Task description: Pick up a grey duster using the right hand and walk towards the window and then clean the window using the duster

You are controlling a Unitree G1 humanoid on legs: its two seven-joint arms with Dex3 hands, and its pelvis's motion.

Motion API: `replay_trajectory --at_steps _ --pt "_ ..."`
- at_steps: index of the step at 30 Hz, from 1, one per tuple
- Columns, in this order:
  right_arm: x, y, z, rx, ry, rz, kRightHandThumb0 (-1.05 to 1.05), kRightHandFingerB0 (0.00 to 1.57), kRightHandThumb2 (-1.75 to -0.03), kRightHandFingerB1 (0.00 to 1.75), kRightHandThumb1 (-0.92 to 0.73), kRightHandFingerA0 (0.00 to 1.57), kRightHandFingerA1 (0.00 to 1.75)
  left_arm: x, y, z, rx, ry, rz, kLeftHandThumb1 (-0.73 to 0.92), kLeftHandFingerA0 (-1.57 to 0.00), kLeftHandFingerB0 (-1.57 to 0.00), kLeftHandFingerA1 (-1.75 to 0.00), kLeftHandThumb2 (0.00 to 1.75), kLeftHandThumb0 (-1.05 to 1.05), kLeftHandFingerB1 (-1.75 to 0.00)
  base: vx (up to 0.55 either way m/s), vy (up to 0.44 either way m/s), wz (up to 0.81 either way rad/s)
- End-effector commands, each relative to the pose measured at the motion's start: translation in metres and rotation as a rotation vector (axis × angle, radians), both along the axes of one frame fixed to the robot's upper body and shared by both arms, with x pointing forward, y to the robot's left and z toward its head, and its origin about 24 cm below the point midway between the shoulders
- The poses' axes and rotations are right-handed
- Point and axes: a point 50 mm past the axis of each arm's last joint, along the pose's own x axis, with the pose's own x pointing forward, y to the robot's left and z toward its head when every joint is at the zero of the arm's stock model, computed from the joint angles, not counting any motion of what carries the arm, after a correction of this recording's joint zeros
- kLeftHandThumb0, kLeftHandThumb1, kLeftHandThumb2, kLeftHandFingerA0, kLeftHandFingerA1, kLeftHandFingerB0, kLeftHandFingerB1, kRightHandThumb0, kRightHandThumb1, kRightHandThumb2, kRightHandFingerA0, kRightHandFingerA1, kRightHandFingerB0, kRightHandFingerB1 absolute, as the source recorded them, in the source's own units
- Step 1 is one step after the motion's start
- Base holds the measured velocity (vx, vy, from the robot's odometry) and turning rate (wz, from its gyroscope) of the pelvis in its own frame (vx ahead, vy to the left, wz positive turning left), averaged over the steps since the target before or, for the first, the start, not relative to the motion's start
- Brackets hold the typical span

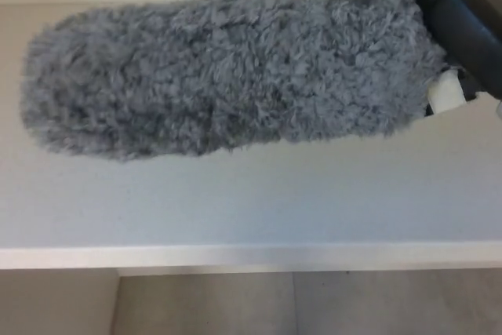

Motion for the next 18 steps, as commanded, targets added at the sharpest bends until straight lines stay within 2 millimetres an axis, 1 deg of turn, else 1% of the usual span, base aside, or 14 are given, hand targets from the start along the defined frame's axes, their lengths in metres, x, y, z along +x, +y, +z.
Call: replay_trajectory --at_steps 1,2,4,5,6,8,9,10,13,14,15,16,17,18 --pt "0.066 -0.066 -0.018 -0.13 0.065 -0.392 -0.31 0.77 -0.72 0.87 -0.74 0.93 1.67 -0.003 0.012 0.004 0.035 0.048 -0.021 0.76 -0.86 -0.74 -0.9 0.67 -0.06 -0.71 0.0 0.0 0.0" --pt "0.069 -0.07 -0.018 -0.133 0.072 -0.413 -0.31 0.77 -0.72 0.87 -0.74 0.93 1.67 -0.003 0.013 0.005 0.038 0.055 -0.031 0.76 -0.86 -0.74 -0.9 0.67 -0.06 -0.71 0.0 0.0 0.0" --pt "0.07 -0.07 -0.018 -0.133 0.071 -0.413 -0.31 0.77 -0.72 0.87 -0.74 0.93 1.67 -0.003 0.013 0.005 0.038 0.055 -0.031 0.76 -0.86 -0.74 -0.9 0.67 -0.06 -0.71 0.0 0.0 0.0" --pt "0.073 -0.073 -0.02 -0.151 0.074 -0.44 -0.32 0.84 -0.69 0.77 -0.75 0.89 1.66 -0.003 0.013 0.005 0.042 0.049 -0.03 0.76 -0.86 -0.74 -0.96 0.76 -0.03 -0.76 0.0 0.0 0.0" --pt "0.077 -0.076 -0.021 -0.175 0.077 -0.473 -0.32 0.84 -0.69 0.77 -0.75 0.89 1.66 -0.002 0.012 0.005 0.048 0.04 -0.03 0.76 -0.86 -0.74 -0.96 0.76 -0.03 -0.76 0.0 0.0 0.0" --pt "0.079 -0.077 -0.022 -0.18 0.077 -0.48 -0.32 0.84 -0.69 0.77 -0.75 0.89 1.66 -0.002 0.012 0.005 0.049 0.038 -0.03 0.76 -0.86 -0.74 -0.96 0.76 -0.03 -0.76 0.0 0.0 0.0" --pt "0.082 -0.082 -0.028 -0.201 0.104 -0.509 -0.27 0.8 -0.71 0.7 -0.71 0.89 1.63 -0.002 0.01 0.005 0.051 0.027 -0.032 0.73 -0.84 -0.75 -0.98 0.82 0.01 -0.79 0.0 0.0 0.0" --pt "0.084 -0.088 -0.036 -0.228 0.138 -0.544 -0.27 0.8 -0.71 0.7 -0.71 0.89 1.63 -0.001 0.008 0.004 0.054 0.014 -0.036 0.73 -0.84 -0.75 -0.98 0.82 0.01 -0.79 0.0 0.0 0.0" --pt "0.087 -0.09 -0.037 -0.234 0.144 -0.553 -0.27 0.8 -0.71 0.7 -0.71 0.89 1.63 -0.001 0.008 0.004 0.054 0.011 -0.036 0.73 -0.84 -0.75 -0.98 0.82 0.01 -0.79 0.0 0.0 0.0" --pt "0.086 -0.099 -0.048 -0.243 0.167 -0.585 -0.29 0.79 -0.82 1.35 -0.7 0.92 1.69 -0.002 0.006 0.005 0.055 -0.011 -0.032 0.73 -0.83 -0.74 -1.04 0.87 0.02 -0.84 0.0 0.0 0.0" --pt "0.085 -0.105 -0.056 -0.245 0.187 -0.608 -0.32 0.8 -0.88 1.51 -0.69 0.93 1.73 -0.002 0.006 0.006 0.063 -0.019 -0.041 0.74 -0.81 -0.73 -1.0 0.84 0.01 -0.82 0.0 0.0 0.0" --pt "0.085 -0.108 -0.06 -0.242 0.201 -0.622 -0.32 0.8 -0.88 1.51 -0.69 0.93 1.73 -0.003 0.007 0.007 0.072 -0.017 -0.058 0.74 -0.81 -0.73 -1.0 0.84 0.01 -0.82 0.0 0.0 0.0" --pt "0.085 -0.111 -0.063 -0.227 0.228 -0.642 -0.35 0.79 -0.88 1.56 -0.72 0.91 1.74 -0.003 0.007 0.007 0.078 -0.014 -0.072 0.74 -0.79 -0.68 -0.99 0.83 0.01 -0.78 0.0 0.0 0.0" --pt "0.084 -0.113 -0.067 -0.215 0.242 -0.653 -0.33 0.81 -0.88 1.42 -0.73 0.92 1.72 -0.004 0.007 0.008 0.087 -0.021 -0.074 0.75 -0.79 -0.68 -1.04 0.85 -0.01 -0.8 0.0 0.0 0.0"
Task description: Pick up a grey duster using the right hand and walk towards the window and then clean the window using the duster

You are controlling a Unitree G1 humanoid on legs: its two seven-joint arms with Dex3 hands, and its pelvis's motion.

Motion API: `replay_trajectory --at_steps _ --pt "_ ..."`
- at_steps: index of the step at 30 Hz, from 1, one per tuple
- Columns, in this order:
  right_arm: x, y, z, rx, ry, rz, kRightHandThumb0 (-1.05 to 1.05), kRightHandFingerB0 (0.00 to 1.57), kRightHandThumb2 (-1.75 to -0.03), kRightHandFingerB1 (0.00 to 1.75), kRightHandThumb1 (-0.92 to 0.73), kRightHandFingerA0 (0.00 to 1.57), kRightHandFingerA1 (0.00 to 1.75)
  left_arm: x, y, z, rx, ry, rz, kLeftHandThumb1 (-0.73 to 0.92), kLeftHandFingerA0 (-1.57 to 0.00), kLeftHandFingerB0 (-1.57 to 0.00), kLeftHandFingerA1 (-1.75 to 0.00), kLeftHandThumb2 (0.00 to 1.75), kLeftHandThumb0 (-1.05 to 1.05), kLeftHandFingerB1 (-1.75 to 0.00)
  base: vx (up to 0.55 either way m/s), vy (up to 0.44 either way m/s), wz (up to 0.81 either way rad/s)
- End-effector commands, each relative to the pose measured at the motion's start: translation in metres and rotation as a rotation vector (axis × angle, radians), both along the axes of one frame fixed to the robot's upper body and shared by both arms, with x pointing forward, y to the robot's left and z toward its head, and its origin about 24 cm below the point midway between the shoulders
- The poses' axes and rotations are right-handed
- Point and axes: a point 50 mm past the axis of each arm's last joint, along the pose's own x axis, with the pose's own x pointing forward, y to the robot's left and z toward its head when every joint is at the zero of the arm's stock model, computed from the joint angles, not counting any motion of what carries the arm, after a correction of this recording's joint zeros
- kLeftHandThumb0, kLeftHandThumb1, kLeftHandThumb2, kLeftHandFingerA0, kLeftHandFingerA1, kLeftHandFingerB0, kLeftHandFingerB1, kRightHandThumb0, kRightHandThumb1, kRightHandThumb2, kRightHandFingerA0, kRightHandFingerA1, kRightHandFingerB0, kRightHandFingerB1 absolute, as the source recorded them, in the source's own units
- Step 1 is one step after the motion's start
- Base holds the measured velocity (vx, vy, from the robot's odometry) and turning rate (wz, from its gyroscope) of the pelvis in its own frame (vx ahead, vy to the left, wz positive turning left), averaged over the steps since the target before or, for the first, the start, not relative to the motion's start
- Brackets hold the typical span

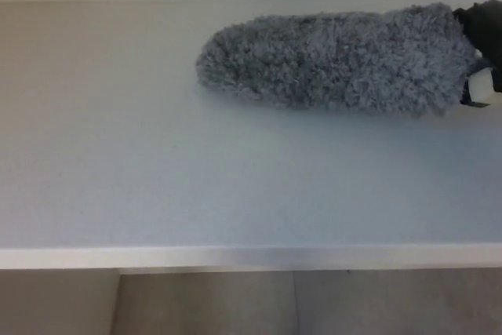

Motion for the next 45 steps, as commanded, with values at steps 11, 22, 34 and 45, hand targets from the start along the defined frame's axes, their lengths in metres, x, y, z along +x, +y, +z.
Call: replay_trajectory --at_steps 11,22,34,45 --pt "0.009 -0.036 -0.043 -0.053 0.026 -0.182 -0.29 0.72 -0.69 0.52 -0.74 0.87 1.28 0.047 0.017 0.03 0.23 -0.308 -0.184 0.61 -0.94 -0.85 -1.05 1.21 0.07 -0.94 0.0 0.0 0.0" --pt "0.002 0.009 -0.029 -0.256 0.049 0.166 -0.78 0.04 -0.87 0.18 -0.47 0.05 0.15 0.029 0.013 0.029 0.207 -0.205 -0.169 0.64 -0.81 -0.75 -1.14 1.1 0.11 -0.94 0.0 0.0 0.0" --pt "-0.003 0.015 0.035 -0.418 0.461 0.193 -1.04 0.0 -0.59 0.0 -0.49 0.0 0.0 0.025 0.014 0.024 0.201 -0.177 -0.1 0.65 -0.84 -0.76 -1.21 1.03 0.03 -0.94 0.0 0.0 0.0" --pt "-0.01 -0.018 0.054 -0.528 0.528 0.123 -1.04 0.0 -0.57 0.0 -0.5 0.0 0.0 0.018 0.013 0.024 0.196 -0.165 -0.114 0.66 -0.87 -0.77 -1.16 0.98 0.03 -0.94 0.0 0.0 0.0"
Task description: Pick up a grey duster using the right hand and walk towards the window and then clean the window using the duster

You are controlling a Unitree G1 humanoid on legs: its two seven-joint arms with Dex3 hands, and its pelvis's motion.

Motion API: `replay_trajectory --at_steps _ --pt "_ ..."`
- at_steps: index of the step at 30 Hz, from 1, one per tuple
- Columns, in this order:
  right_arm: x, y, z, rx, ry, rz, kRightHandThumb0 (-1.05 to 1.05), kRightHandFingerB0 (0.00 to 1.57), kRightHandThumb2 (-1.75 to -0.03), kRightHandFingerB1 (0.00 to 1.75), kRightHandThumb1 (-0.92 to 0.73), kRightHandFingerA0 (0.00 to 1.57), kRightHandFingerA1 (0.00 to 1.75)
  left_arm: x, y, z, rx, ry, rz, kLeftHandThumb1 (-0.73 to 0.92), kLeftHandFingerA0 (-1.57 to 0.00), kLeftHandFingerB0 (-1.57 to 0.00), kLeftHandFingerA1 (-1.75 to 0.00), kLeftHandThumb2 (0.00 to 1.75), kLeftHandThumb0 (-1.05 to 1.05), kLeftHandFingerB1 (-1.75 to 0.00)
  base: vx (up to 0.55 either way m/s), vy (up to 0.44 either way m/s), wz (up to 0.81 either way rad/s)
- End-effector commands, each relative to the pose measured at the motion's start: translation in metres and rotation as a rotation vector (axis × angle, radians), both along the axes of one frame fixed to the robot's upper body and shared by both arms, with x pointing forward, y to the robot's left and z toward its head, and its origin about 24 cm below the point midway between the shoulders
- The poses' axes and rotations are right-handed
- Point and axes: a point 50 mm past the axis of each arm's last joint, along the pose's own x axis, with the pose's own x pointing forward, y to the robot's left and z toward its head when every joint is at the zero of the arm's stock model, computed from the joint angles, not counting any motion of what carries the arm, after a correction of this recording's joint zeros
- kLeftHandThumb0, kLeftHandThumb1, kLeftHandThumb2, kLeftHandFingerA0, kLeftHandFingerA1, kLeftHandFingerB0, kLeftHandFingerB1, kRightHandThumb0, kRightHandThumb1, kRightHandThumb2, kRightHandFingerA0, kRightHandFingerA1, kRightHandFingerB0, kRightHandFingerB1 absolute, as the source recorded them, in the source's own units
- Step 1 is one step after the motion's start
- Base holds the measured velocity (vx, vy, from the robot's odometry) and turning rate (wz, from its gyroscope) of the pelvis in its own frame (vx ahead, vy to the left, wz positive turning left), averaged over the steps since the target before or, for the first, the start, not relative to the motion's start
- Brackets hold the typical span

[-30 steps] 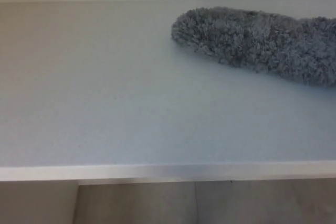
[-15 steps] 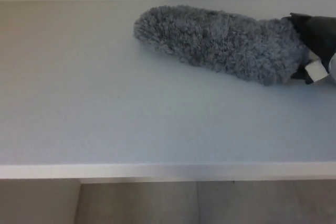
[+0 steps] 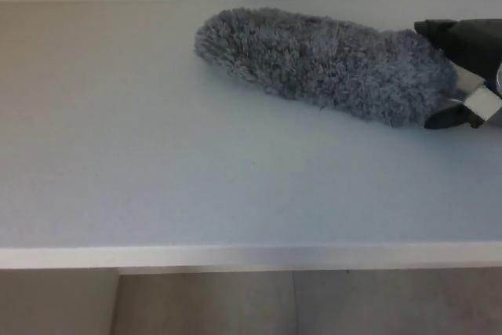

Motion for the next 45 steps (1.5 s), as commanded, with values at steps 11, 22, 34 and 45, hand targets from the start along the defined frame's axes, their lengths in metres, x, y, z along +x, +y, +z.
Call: replay_trajectory --at_steps 11,22,34,45 --pt "-0.083 -0.046 0.118 -0.274 0.26 0.018 -0.99 0.0 -0.57 0.0 -0.51 0.0 0.0 -0.023 0.003 0.006 0.039 0.026 0.077 0.71 -0.77 -0.74 -1.18 0.97 0.03 -0.92 0.0 0.0 0.0" --pt "-0.249 -0.142 0.169 0.043 -0.52 -0.229 -0.68 0.31 -0.59 0.3 -0.59 0.29 0.37 -0.015 0.011 -0.011 -0.024 0.123 0.121 0.63 -0.95 -0.8 -1.05 0.93 0.08 -0.84 0.0 0.0 0.0" --pt "-0.411 -0.25 0.035 0.48 -1.311 -0.677 -0.05 0.69 -0.88 0.51 -0.72 0.81 0.49 -0.004 0.003 -0.008 0.01 0.064 0.082 0.66 -0.92 -0.77 -1.12 0.92 0.04 -0.87 0.0 0.0 0.0" --pt "-0.507 -0.278 -0.084 0.55 -1.376 -1.656 -0.09 0.97 -0.99 1.08 -0.47 1.02 1.5 -0.006 0.005 -0.004 0.017 0.058 0.065 0.71 -0.8 -0.73 -1.18 0.85 -0.02 -0.91 0.0 0.0 0.0"
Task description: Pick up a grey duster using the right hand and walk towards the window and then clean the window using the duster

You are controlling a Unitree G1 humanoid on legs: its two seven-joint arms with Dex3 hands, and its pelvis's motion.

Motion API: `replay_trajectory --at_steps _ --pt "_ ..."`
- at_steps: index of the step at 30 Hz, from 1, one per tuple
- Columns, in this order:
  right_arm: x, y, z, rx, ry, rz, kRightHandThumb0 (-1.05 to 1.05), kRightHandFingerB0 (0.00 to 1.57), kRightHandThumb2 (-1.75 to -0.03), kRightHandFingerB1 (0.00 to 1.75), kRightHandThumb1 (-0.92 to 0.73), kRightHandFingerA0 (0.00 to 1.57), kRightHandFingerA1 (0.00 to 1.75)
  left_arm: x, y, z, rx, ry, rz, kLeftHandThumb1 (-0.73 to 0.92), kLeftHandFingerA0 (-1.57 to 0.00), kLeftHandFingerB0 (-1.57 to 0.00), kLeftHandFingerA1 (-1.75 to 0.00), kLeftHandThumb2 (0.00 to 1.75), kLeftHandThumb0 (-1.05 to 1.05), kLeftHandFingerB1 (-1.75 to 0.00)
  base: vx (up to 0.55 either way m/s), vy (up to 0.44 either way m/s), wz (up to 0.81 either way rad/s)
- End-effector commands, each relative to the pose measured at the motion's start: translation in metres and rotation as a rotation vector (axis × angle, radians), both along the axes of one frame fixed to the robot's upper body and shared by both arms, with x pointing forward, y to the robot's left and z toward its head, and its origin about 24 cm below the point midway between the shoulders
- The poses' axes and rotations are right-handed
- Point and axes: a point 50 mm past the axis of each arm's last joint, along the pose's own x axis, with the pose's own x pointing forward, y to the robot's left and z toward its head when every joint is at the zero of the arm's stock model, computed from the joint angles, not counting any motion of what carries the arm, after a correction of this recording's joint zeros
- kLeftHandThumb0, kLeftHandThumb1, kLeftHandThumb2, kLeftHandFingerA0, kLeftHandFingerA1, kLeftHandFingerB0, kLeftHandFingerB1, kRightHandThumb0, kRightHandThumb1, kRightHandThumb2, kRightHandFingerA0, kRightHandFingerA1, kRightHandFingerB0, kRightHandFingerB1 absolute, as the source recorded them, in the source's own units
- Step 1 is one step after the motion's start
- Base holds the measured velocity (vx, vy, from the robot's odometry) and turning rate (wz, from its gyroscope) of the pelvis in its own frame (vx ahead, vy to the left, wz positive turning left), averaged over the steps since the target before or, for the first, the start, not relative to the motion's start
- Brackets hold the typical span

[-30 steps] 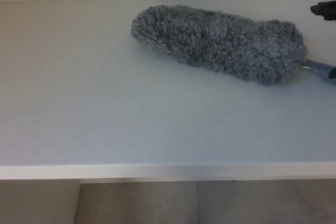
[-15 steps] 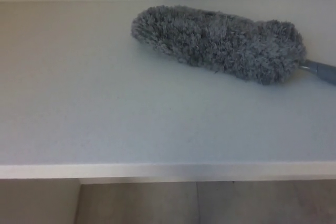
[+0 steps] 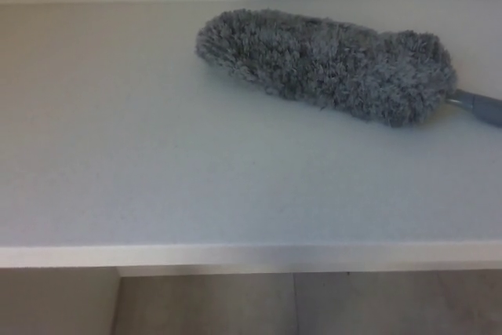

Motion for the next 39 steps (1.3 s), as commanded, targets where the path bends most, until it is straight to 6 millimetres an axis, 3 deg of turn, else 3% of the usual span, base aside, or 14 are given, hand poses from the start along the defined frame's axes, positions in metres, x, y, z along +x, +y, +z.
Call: replay_trajectory --at_steps 1,6,8,10,12,15,17,19,20,25,32,33,35,39 --pt "-0.324 -0.07 -0.067 0.024 -1.105 -1.469 -0.08 1.0 -1.0 1.07 -0.48 1.04 1.55 -0.003 0.019 0.01 0.104 0.014 0.025 0.7 -0.82 -0.73 -1.18 0.84 -0.03 -0.9 0.0 0.0 0.0" --pt "-0.338 -0.063 -0.089 0.094 -1.031 -1.553 -0.12 0.96 -0.8 0.9 -0.57 1.0 1.58 -0.007 0.015 0.009 0.092 0.02 0.047 0.75 -0.82 -0.69 -1.15 0.8 -0.08 -0.85 0.0 0.0 0.0" --pt "-0.338 -0.056 -0.105 0.086 -0.929 -1.593 -0.16 0.92 -0.82 0.89 -0.56 1.03 1.58 -0.012 0.013 0.007 0.064 0.006 0.063 0.7 -0.83 -0.73 -1.16 0.88 -0.02 -0.91 0.0 0.0 0.0" --pt "-0.331 -0.048 -0.133 0.208 -0.867 -1.653 -0.24 0.86 -0.58 0.7 -0.61 0.95 1.41 -0.013 0.013 0.009 0.085 0.028 0.061 0.74 -0.75 -0.68 -1.14 0.84 -0.03 -0.85 0.0 0.0 0.0" --pt "-0.321 -0.043 -0.151 0.287 -0.808 -1.69 -0.24 0.83 -0.6 0.67 -0.58 0.91 1.46 -0.011 0.014 0.01 0.089 0.025 0.067 0.75 -0.75 -0.67 -1.17 0.82 -0.06 -0.86 0.0 0.0 0.0" --pt "-0.287 -0.029 -0.179 0.409 -0.806 -1.639 -0.19 0.98 -0.66 0.78 -0.56 0.97 1.4 -0.01 0.015 0.01 0.093 0.031 0.07 0.77 -0.76 -0.68 -1.17 0.78 -0.08 -0.87 0.0 0.0 0.0" --pt "-0.263 -0.017 -0.195 0.508 -0.778 -1.565 -0.23 0.94 -0.58 0.77 -0.63 0.91 1.14 -0.009 0.015 0.008 0.085 0.031 0.079 0.77 -0.74 -0.65 -1.16 0.77 -0.08 -0.85 0.0 0.0 0.0" --pt "-0.239 0.001 -0.21 0.573 -0.68 -1.45 -0.22 0.95 -0.63 0.78 -0.61 0.96 1.28 -0.008 0.015 0.006 0.073 0.023 0.088 0.76 -0.73 -0.63 -1.14 0.8 -0.07 -0.81 0.0 0.0 0.0" --pt "-0.231 0.006 -0.217 0.6 -0.631 -1.428 -0.12 0.99 -0.81 0.89 -0.57 0.96 1.24 -0.005 0.015 0.006 0.071 0.016 0.093 0.77 -0.73 -0.66 -1.18 0.8 -0.06 -0.86 0.0 0.0 0.0" --pt "-0.2 0.035 -0.249 0.656 -0.342 -1.329 -0.22 0.95 -0.66 0.79 -0.67 0.98 1.16 0.006 0.017 0.003 0.05 -0.006 0.111 0.74 -0.76 -0.67 -1.17 0.82 -0.07 -0.87 0.0 0.0 0.0" --pt "-0.193 0.047 -0.254 0.575 -0.176 -1.143 -0.22 0.97 -0.67 0.8 -0.68 1.03 1.2 0.012 0.024 -0.003 0.048 0.062 0.081 0.7 -0.91 -0.76 -1.15 0.84 -0.01 -0.85 0.0 0.0 0.0" --pt "-0.188 0.049 -0.253 0.504 -0.125 -1.049 -0.18 0.97 -0.71 0.78 -0.64 0.9 1.12 0.019 0.027 -0.001 0.068 0.049 0.053 0.65 -0.88 -0.77 -1.16 0.93 0.03 -0.87 0.0 0.0 0.0" --pt "-0.176 0.055 -0.251 0.368 -0.027 -0.801 -0.16 1.0 -0.77 0.83 -0.6 0.91 1.04 0.038 0.031 0.002 0.118 0.019 -0.022 0.69 -0.81 -0.75 -1.13 0.81 -0.02 -0.86 0.0 0.0 0.0" --pt "-0.168 0.062 -0.251 0.256 0.046 -0.617 -0.17 0.99 -0.78 0.84 -0.58 0.93 1.02 0.05 0.028 0.001 0.13 0.023 -0.059 0.69 -0.89 -0.79 -1.13 0.83 -0.01 -0.83 0.0 0.0 0.0"
